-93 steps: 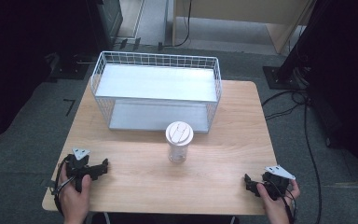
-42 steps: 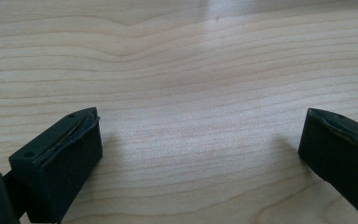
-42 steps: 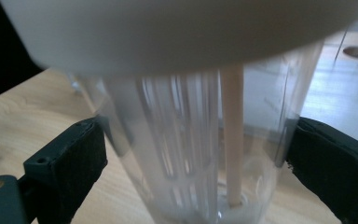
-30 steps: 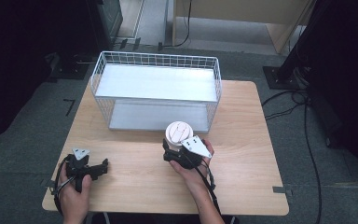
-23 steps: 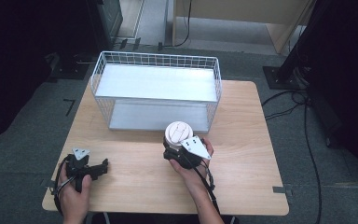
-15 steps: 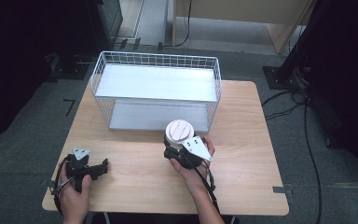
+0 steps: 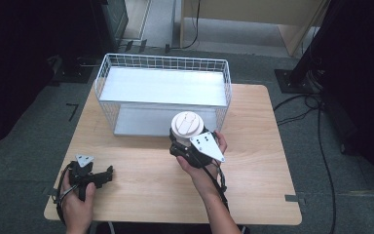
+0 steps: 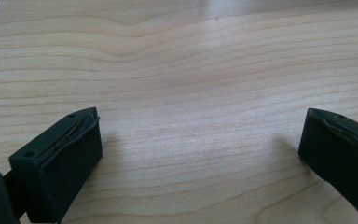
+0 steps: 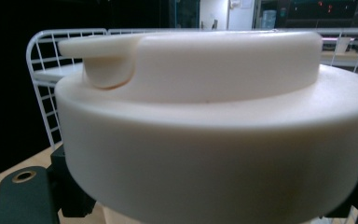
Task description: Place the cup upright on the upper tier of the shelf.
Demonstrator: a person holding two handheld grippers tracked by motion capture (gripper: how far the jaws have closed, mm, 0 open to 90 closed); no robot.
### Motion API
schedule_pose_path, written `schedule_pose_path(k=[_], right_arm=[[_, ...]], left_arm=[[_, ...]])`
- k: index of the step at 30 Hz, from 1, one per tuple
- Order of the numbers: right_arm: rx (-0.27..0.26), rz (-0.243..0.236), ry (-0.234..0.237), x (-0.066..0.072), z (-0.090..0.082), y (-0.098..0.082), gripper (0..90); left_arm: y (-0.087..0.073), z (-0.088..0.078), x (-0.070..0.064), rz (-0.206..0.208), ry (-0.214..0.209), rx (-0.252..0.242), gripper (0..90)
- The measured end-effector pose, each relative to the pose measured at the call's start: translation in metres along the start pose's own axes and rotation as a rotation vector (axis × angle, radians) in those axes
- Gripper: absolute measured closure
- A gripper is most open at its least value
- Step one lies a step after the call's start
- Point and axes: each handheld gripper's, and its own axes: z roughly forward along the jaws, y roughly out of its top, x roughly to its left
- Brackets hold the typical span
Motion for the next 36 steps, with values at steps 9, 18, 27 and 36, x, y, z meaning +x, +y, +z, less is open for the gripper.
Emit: schedule_pose_path(k=[9, 18, 27, 36], right_arm=[[-0.063, -0.021, -0.007, -0.001, 0.004, 0.033, 15.2], [-0.109, -0.041, -0.023, -0.002, 0.011, 0.06, 15.2], [-0.14, -0.054, -0.036, -0.005, 0.023, 0.088, 15.3], [-0.152, -0.044, -0.055, -0.007, 0.048, 0.115, 15.3]], left_arm=[[0.0, 0.0, 0.0, 0.0, 0.0, 0.0, 0.0], [0.0, 0.0, 0.0, 0.002, 0.0, 0.001, 0.0], [0.0, 0.0, 0.0, 0.002, 0.0, 0.001, 0.0], [0.0, 0.0, 0.0, 0.003, 0.0, 0.002, 0.0]])
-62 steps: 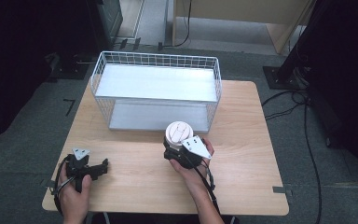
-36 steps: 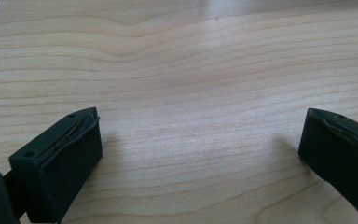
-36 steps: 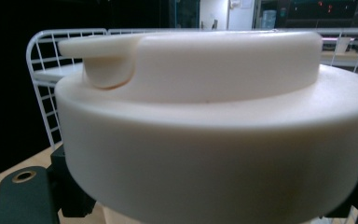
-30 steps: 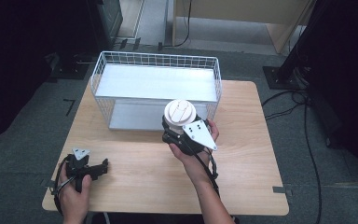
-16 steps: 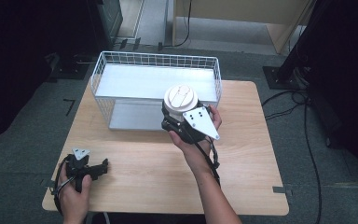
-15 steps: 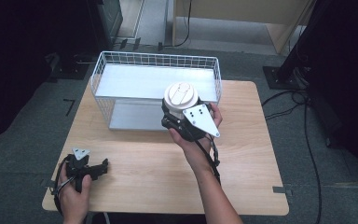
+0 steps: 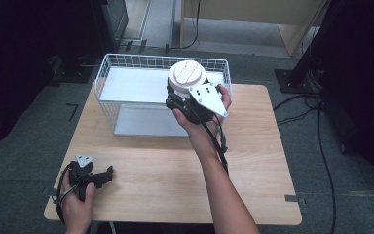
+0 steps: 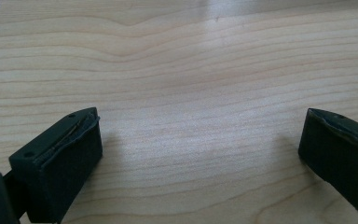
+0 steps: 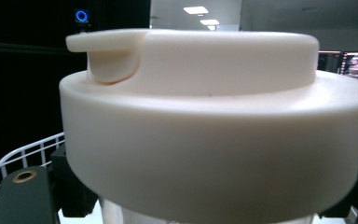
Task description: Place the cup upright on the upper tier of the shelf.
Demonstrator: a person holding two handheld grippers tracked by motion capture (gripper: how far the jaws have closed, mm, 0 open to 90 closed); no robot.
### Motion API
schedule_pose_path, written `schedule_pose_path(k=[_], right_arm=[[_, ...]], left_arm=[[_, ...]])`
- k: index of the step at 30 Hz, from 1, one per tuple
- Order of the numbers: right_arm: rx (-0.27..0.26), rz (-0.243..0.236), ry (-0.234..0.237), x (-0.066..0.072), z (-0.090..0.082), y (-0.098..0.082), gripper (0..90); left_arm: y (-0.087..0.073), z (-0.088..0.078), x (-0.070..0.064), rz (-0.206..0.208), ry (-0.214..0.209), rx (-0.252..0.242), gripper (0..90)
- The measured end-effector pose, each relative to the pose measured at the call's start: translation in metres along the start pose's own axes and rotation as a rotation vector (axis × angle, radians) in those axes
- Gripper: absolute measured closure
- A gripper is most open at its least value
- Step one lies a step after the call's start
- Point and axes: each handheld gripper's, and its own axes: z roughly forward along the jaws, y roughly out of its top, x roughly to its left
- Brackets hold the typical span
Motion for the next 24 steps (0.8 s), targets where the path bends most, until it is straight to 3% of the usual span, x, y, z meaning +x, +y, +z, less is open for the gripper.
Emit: schedule_pose_path(k=[8, 24], right_arm=[[0.024, -0.013, -0.026, -0.004, 0.027, 0.003, 15.3], [0.07, 0.028, -0.117, -0.026, 0.087, 0.001, 15.3]], left_arm=[[0.0, 0.0, 0.0, -0.001, 0.0, 0.0, 0.0], [0.0, 0.0, 0.0, -0.001, -0.001, 0.001, 0.0]])
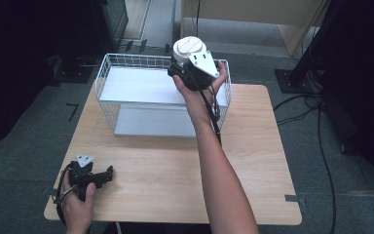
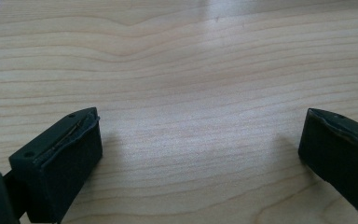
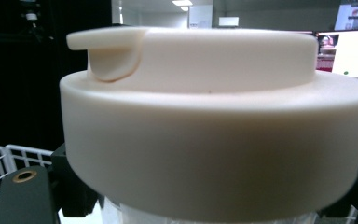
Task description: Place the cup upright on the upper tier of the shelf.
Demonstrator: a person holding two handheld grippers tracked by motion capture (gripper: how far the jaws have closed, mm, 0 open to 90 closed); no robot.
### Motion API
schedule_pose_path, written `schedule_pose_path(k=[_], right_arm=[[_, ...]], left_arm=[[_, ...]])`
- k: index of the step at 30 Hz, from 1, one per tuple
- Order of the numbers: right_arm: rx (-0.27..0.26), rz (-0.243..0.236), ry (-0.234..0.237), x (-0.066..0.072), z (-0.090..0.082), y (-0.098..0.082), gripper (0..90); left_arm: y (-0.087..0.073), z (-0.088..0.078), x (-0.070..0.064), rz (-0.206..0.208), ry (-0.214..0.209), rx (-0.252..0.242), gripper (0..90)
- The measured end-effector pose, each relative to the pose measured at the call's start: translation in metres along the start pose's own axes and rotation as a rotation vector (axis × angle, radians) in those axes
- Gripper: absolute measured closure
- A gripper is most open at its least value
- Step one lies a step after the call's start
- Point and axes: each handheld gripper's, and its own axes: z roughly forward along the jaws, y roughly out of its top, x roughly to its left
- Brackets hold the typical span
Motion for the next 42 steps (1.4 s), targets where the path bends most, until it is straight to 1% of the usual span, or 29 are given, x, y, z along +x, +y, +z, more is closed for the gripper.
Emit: schedule_pose_path(k=[3, 4, 5, 7, 10, 11, 12, 13, 14, 15, 17, 18, 19, 21, 23, 24, 25, 27, 28, 29, 31, 32, 34, 35, 36, 38, 40, 42], right_arm=[[0.012, 0.0, -0.02, -0.002, 0.011, 0.001, 15.3], [0.009, 0.007, -0.023, -0.004, 0.015, 0.001, 15.3], [0.009, 0.007, -0.023, -0.004, 0.015, 0.001, 15.3], [-0.005, 0.021, -0.023, -0.006, 0.017, -0.001, 15.4], [-0.006, 0.007, -0.01, -0.006, 0.016, -0.002, 14.8], [-0.001, 0.002, -0.006, -0.006, 0.015, -0.001, 12.2], [-0.001, 0.002, -0.006, -0.006, 0.015, -0.001, 12.2], [0.008, -0.007, -0.01, -0.007, 0.014, -0.001, 6.7], [0.024, -0.017, -0.008, -0.008, 0.013, 0.0, 2.5], [0.055, -0.014, 0.014, -0.009, 0.011, 0.0, 0.0], [0.06, -0.019, 0.009, -0.01, 0.01, -0.001, 0.0], [0.067, -0.019, 0.021, -0.012, 0.008, -0.002, 0.0], [0.079, -0.012, 0.032, -0.014, 0.004, -0.006, 0.0], [0.078, -0.014, 0.036, -0.015, 0.003, -0.007, 0.0], [0.087, 0.002, 0.049, -0.019, -0.004, -0.01, 0.0], [0.093, -0.001, 0.054, -0.02, -0.01, -0.015, 0.0], [0.093, -0.001, 0.054, -0.02, -0.01, -0.015, 0.0], [0.095, -0.01, 0.054, -0.021, -0.018, -0.02, 0.0], [0.092, -0.002, 0.055, -0.022, -0.027, -0.024, 0.0], [0.092, -0.002, 0.055, -0.022, -0.027, -0.024, 0.0], [0.085, 0.001, 0.057, -0.023, -0.035, -0.027, 0.0], [0.083, 0.007, 0.061, -0.024, -0.044, -0.031, 0.0], [0.082, 0.013, 0.063, -0.024, -0.047, -0.033, 0.0], [0.082, 0.014, 0.065, -0.025, -0.051, -0.035, 0.0], [0.083, 0.016, 0.069, -0.028, -0.06, -0.041, 0.0], [0.082, 0.017, 0.07, -0.029, -0.063, -0.043, 0.0], [0.085, 0.031, 0.078, -0.033, -0.075, -0.055, 0.0], [0.088, 0.029, 0.079, -0.034, -0.077, -0.058, 0.0]], left_arm=[[0.0, 0.0, 0.0, 0.0, 0.0, 0.001, 0.0], [0.0, 0.0, 0.0, 0.0, 0.0, 0.001, 0.0], [0.0, 0.0, 0.0, 0.0, 0.0, 0.001, 0.0], [0.0, 0.0, 0.0, 0.0, 0.0, 0.001, 0.0], [0.0, 0.0, 0.0, 0.0, 0.0, 0.001, 0.0], [0.0, 0.0, 0.0, -0.002, 0.0, 0.0, 0.0], [0.0, 0.0, 0.0, -0.002, 0.0, 0.0, 0.0], [0.0, 0.0, 0.0, 0.002, 0.0, 0.001, 0.0], [0.0, 0.0, 0.0, 0.0, 0.001, -0.002, 0.0], [0.0, 0.0, 0.0, 0.002, 0.001, 0.0, 0.0], [0.0, 0.0, 0.0, 0.002, 0.001, -0.001, 0.0], [0.0, 0.0, 0.0, 0.002, 0.001, -0.001, 0.0], [0.0, 0.0, 0.0, 0.002, 0.001, -0.001, 0.0], [0.0, 0.0, 0.0, 0.001, 0.002, -0.003, 0.0], [0.0, 0.0, 0.0, 0.0, 0.002, -0.003, 0.0], [0.0, 0.0, 0.0, -0.002, 0.002, -0.004, 0.0], [0.0, 0.0, 0.0, -0.001, 0.002, -0.004, 0.0], [0.0, 0.0, 0.0, 0.0, 0.002, -0.004, 0.0], [0.0, 0.0, 0.0, -0.002, 0.002, -0.004, 0.0], [0.0, 0.0, 0.0, -0.002, 0.002, -0.005, 0.0], [0.0, 0.0, 0.0, 0.0, 0.002, -0.003, 0.0], [0.0, 0.0, 0.0, 0.0, 0.002, -0.003, 0.0], [0.0, 0.0, 0.0, 0.001, 0.002, -0.003, 0.0], [0.0, 0.0, 0.0, 0.001, 0.002, -0.002, 0.0], [0.0, 0.0, 0.0, -0.001, 0.002, -0.005, 0.0], [0.0, 0.0, 0.0, 0.001, 0.001, -0.002, 0.0], [0.0, 0.0, 0.0, 0.001, 0.001, -0.001, 0.0], [0.0, 0.0, 0.0, 0.001, 0.001, -0.001, 0.0]])
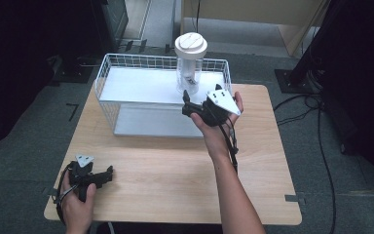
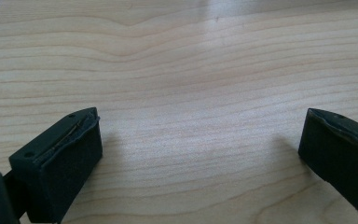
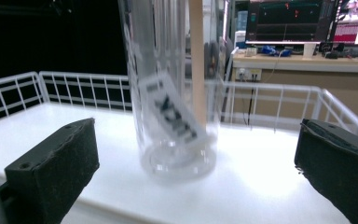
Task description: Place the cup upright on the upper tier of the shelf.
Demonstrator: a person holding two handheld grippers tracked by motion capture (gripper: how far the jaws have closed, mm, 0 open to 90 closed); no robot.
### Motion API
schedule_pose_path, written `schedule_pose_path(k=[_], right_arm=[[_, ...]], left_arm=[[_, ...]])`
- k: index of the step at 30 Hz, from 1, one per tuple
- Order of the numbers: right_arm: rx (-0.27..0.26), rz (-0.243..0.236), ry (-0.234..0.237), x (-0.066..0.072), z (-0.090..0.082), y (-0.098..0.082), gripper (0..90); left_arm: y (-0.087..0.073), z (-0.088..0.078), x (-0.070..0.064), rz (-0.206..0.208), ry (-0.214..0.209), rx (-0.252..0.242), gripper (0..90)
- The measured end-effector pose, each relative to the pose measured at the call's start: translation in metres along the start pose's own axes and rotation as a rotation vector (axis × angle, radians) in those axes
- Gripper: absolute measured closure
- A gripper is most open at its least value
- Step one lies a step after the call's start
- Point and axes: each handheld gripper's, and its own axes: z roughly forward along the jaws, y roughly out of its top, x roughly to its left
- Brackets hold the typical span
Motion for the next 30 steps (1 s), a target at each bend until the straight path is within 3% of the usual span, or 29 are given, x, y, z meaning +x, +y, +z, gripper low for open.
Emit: schedule_pose_path(k=[9, 13, 25, 30], right_arm=[[0.04, -0.003, 0.015, -0.008, -0.029, -0.044, 0.0], [0.056, -0.01, 0.013, -0.013, -0.035, -0.055, 0.0], [0.129, -0.005, -0.035, -0.045, -0.061, -0.096, 0.0], [0.177, -0.015, -0.072, -0.065, -0.074, -0.117, 0.0]], left_arm=[[0.0, 0.0, 0.0, 0.0, 0.0, 0.0, 0.0], [0.0, 0.0, 0.0, 0.0, 0.0, 0.0, 0.0], [0.0, 0.0, 0.0, 0.001, 0.0, 0.001, 0.0], [0.0, 0.0, 0.0, -0.001, -0.001, -0.001, 0.0]])
